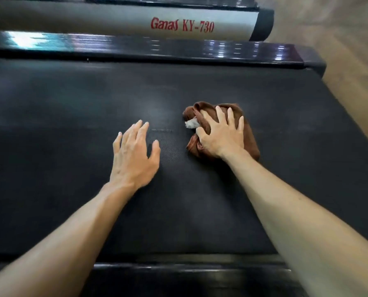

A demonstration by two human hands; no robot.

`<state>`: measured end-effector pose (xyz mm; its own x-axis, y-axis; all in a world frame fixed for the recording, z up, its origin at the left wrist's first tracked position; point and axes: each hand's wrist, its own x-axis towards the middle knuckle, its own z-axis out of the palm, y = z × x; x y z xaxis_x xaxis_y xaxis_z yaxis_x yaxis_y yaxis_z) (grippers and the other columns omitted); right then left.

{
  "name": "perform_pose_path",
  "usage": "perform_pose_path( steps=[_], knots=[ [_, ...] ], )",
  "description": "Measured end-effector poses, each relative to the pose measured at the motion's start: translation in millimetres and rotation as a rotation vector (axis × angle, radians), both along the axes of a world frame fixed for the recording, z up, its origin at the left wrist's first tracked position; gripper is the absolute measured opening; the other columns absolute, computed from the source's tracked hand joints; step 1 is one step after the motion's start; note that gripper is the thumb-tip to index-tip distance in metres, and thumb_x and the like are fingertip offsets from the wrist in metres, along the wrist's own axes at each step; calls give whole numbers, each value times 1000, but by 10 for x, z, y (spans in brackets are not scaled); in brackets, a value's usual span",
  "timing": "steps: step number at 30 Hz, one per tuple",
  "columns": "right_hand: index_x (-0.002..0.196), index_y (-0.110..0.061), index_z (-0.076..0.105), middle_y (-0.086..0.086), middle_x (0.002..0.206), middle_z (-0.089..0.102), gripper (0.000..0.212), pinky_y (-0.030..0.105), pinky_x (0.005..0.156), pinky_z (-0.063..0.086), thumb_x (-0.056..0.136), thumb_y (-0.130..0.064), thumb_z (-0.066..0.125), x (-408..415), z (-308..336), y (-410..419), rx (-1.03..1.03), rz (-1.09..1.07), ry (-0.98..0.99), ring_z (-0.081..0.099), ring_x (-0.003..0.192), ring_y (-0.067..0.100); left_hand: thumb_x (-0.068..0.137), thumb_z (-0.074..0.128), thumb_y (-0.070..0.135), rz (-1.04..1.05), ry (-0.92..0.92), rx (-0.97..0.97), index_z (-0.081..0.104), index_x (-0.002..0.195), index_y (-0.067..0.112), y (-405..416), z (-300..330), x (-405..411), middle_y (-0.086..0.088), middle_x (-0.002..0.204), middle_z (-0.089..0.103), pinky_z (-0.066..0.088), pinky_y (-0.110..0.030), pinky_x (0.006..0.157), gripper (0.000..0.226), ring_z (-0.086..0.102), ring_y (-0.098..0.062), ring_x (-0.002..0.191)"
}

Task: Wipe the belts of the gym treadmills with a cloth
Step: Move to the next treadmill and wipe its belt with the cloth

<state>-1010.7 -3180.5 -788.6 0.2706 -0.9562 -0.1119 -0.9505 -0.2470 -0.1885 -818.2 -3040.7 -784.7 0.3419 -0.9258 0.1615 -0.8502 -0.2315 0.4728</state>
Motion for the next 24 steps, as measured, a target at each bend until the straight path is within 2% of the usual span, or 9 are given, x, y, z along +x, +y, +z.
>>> perform_pose_path(
  steps=[7,13,21,24],
  knots=[
    [163,-45,19,-1,175,3,66,58,126,-7,101,-65,27,-947,51,891,-8,-9,2,-9,160,30,105,45,37,0,3,40,30,160,12,752,243,-809,-5,167,28,1,-37,129,62,17,-14,156],
    [163,-46,21,-1,175,5,66,58,126,-6,100,-66,30,-1452,125,1496,-5,-66,4,-7,160,31,106,45,36,40,19,78,28,161,13,1124,514,-1103,-4,168,24,4,-38,128,61,15,-15,156],
    [162,-46,19,1,175,4,68,60,126,-7,99,-65,33,-1385,87,1481,-38,-138,41,-7,160,33,106,48,28,44,28,119,39,156,8,1114,243,-719,-11,165,32,19,-43,126,54,26,-25,154],
    [162,-46,19,1,175,4,67,60,126,-8,99,-63,33,-1352,43,1399,-41,-172,45,-7,160,34,106,45,27,-12,-77,109,40,157,14,1159,49,-455,-10,166,31,20,-52,125,53,27,-27,154]
  ],
)
